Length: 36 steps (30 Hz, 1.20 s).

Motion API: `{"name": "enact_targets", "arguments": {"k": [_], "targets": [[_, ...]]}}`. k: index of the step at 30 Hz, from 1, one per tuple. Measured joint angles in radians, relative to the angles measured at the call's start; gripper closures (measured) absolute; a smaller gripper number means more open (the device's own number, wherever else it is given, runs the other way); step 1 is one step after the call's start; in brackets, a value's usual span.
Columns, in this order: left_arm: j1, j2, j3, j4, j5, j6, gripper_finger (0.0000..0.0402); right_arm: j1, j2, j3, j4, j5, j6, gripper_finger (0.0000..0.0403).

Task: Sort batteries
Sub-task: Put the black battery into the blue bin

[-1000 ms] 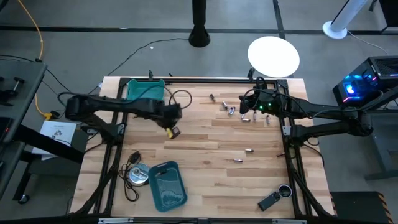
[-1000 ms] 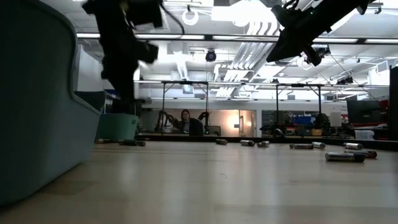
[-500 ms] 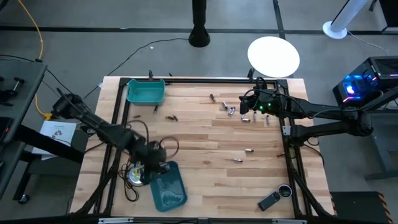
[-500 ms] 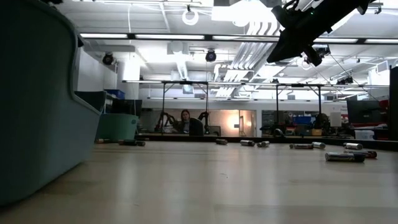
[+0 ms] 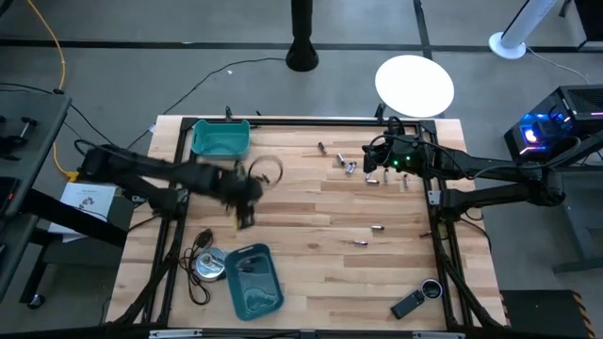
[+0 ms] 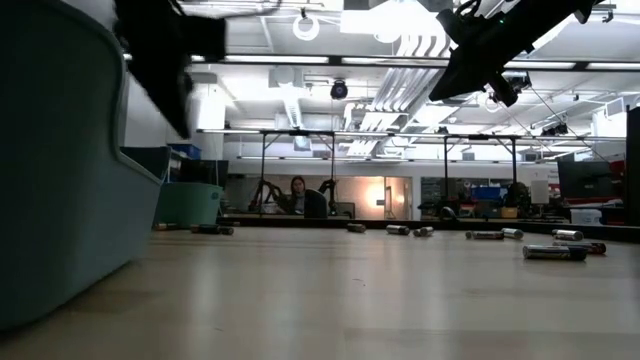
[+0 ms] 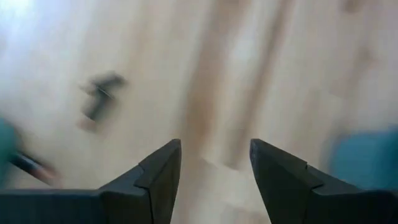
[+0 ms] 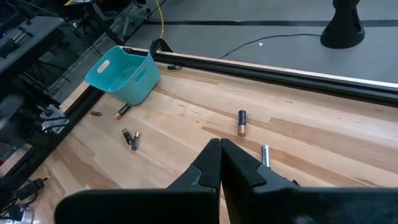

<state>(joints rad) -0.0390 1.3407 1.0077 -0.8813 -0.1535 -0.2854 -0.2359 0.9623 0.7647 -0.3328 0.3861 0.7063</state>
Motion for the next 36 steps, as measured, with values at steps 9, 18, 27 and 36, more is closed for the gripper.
{"name": "enact_targets", "arguments": {"k": [9, 18, 27, 36], "targets": [[0.316, 0.216, 0.000, 0.107, -0.021, 0.659, 0.0215, 0.000, 0.000, 0.000, 0.000, 0.005, 0.019, 0.0402], [0.392, 0.414, 0.000, 0.152, -0.041, 0.882, 0.0214, 0.000, 0.002, 0.000, 0.000, 0.007, 0.022, 0.0402], [0.382, 0.452, 0.003, 0.111, 0.022, 0.777, 0.0303, 0.000, 0.002, 0.000, -0.002, 0.008, 0.030, 0.0402], [0.307, 0.191, -0.002, 0.016, 0.135, 0.517, 0.0369, 0.001, 0.002, 0.000, -0.057, 0.006, 0.038, 0.0402]]}}
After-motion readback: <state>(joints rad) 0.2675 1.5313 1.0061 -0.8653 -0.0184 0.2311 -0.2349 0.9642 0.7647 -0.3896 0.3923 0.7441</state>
